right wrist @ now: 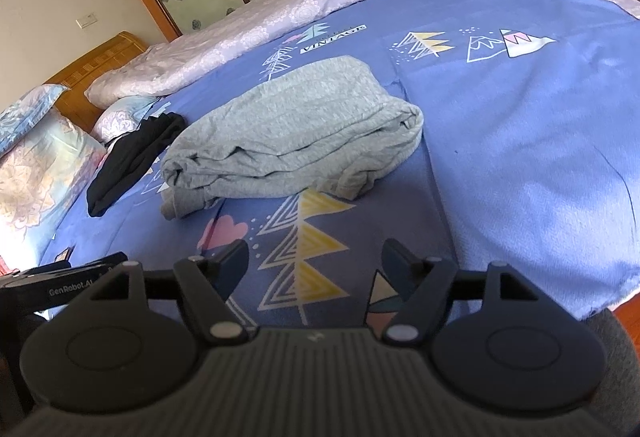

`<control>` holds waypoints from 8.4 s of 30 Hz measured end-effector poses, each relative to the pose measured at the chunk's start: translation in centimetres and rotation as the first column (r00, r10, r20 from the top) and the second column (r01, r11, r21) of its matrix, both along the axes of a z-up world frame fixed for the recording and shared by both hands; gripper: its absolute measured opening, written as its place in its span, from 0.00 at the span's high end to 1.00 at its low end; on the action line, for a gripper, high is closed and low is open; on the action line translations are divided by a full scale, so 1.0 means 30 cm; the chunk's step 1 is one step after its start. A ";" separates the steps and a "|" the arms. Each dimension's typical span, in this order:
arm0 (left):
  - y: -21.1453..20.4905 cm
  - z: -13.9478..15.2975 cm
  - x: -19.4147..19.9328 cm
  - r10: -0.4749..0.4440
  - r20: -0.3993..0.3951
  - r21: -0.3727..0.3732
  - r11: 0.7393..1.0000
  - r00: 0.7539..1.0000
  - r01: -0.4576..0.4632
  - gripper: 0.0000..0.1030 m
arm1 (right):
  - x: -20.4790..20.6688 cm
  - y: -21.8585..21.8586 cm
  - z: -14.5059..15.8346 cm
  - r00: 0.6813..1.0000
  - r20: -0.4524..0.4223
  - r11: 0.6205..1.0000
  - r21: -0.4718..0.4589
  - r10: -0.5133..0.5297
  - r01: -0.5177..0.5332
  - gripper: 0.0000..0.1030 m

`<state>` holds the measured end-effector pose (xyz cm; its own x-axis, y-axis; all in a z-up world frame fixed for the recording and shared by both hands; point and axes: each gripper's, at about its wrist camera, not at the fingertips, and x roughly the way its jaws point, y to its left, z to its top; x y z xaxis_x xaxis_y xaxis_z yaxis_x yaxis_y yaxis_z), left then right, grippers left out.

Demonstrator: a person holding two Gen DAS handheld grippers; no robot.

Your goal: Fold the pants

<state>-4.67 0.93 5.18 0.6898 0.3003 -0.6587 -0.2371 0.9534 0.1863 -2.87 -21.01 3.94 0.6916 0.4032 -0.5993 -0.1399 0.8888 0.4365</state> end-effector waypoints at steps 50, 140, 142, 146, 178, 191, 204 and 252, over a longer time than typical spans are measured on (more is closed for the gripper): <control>-0.002 -0.004 0.005 0.033 -0.112 -0.024 0.999 0.993 -0.035 0.00 | 0.003 0.012 -0.016 0.999 -0.034 1.000 0.008 -0.019 0.020 0.25; 0.313 -0.118 0.598 -0.162 -0.236 -0.739 0.670 0.958 -0.068 0.00 | 0.523 -0.212 -0.040 0.999 0.014 0.997 0.062 0.036 -0.037 0.18; 0.294 -0.139 0.620 -0.158 -0.245 -0.732 0.677 0.957 -0.076 0.01 | 0.563 -0.208 -0.058 0.999 0.000 0.997 0.057 0.054 -0.054 0.18; 0.206 -0.155 0.636 -0.164 -0.234 -0.652 0.758 0.958 -0.030 0.01 | 0.640 -0.125 -0.110 0.988 -0.048 0.988 0.063 0.144 -0.141 0.18; 0.047 -0.086 0.844 -0.046 -0.102 -0.173 0.985 0.994 0.028 0.21 | 0.646 0.265 0.056 0.965 0.187 0.963 -0.232 0.182 -0.136 0.38; -0.039 0.117 0.343 -0.054 -0.071 -0.193 0.980 0.996 0.040 0.00 | 0.181 0.149 0.166 0.975 0.188 0.975 -0.207 0.120 -0.080 0.18; -0.116 0.237 0.077 -0.059 0.008 -0.179 0.982 0.998 0.060 0.00 | 0.010 0.047 0.242 0.968 0.249 0.997 -0.076 0.015 0.004 0.05; -0.158 0.224 -0.011 -0.011 0.010 -0.006 1.000 1.000 0.011 0.00 | -0.017 0.083 0.205 0.981 0.194 0.998 -0.063 0.008 0.004 0.00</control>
<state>-5.01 -3.82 11.91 0.6994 0.2888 -0.6538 -0.2287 0.9571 0.1781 -3.38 -18.52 10.10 0.7963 0.3705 -0.4781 -0.2181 0.9131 0.3445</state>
